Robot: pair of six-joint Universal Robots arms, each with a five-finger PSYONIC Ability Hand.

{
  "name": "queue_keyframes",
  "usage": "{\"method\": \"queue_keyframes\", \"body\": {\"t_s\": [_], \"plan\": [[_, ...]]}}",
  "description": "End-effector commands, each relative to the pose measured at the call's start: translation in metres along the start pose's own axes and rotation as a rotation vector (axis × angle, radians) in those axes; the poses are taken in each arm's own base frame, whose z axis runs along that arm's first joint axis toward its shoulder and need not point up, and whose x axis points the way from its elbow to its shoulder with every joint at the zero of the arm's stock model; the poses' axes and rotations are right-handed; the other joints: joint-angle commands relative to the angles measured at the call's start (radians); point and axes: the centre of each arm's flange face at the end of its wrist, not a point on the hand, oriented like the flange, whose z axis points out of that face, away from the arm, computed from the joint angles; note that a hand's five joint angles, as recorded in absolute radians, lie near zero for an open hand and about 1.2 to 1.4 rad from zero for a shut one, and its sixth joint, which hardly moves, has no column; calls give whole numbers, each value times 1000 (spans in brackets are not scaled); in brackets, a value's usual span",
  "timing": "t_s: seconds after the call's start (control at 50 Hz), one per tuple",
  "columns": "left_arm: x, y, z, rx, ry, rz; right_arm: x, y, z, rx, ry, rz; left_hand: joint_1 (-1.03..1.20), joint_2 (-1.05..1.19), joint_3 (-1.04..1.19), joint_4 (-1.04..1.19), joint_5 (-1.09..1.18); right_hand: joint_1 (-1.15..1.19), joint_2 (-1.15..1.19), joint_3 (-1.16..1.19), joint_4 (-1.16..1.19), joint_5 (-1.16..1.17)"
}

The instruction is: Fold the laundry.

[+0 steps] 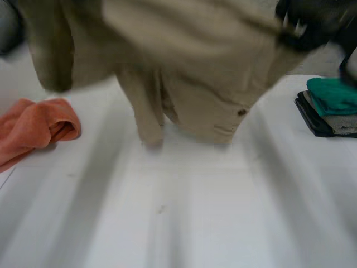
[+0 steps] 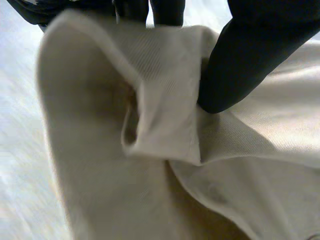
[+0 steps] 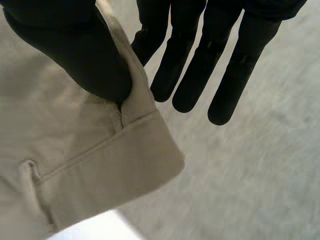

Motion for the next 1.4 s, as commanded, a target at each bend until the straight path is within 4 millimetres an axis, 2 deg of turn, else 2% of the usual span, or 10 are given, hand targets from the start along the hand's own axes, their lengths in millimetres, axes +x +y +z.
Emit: {"method": "queue_keyframes", "body": {"t_s": [0.02,0.24,0.5,0.54,0.56,0.58,0.76,0.94,1.16,1.4], "plan": [[-31,-36,21,94,-65,-41,16,-49,19,108,8,82,239,200,210,202,236,273,224,212,202,210],[-14,69,82,-71,23,-64,-15,5,60,-12,-15,107,239,200,210,202,236,273,224,212,202,210],[7,288,137,-184,14,-60,-35,159,119,-121,219,-143,239,200,210,202,236,273,224,212,202,210],[10,304,141,-177,17,-71,-37,171,128,-72,256,-158,-239,-277,-268,-276,-242,229,180,168,158,166],[12,309,144,-167,10,-85,-39,178,135,-22,283,-163,-983,-1021,-1012,-1020,-986,-696,-745,-757,-767,-758],[12,308,146,-159,3,-90,-41,178,138,13,295,-166,-983,-1021,-1012,-1020,-986,-949,-998,-1010,-1020,-1011],[-21,261,146,-173,-166,-88,-48,153,118,-91,218,-140,-983,-1021,-1012,-1020,-986,-949,-998,-1010,-1020,-1011],[5,222,54,-535,-10,21,-78,142,15,-611,-172,-151,-983,-1021,-1012,-1020,-986,-949,-998,-1010,-1020,-1011],[46,250,-96,-994,296,116,-93,191,-61,-767,-301,-136,-794,-833,-823,-832,-797,-670,-719,-731,-741,-732],[44,289,-106,-992,261,78,-107,240,-61,-525,-240,-176,-750,-789,-779,-787,-753,-632,-681,-693,-703,-694]]}}
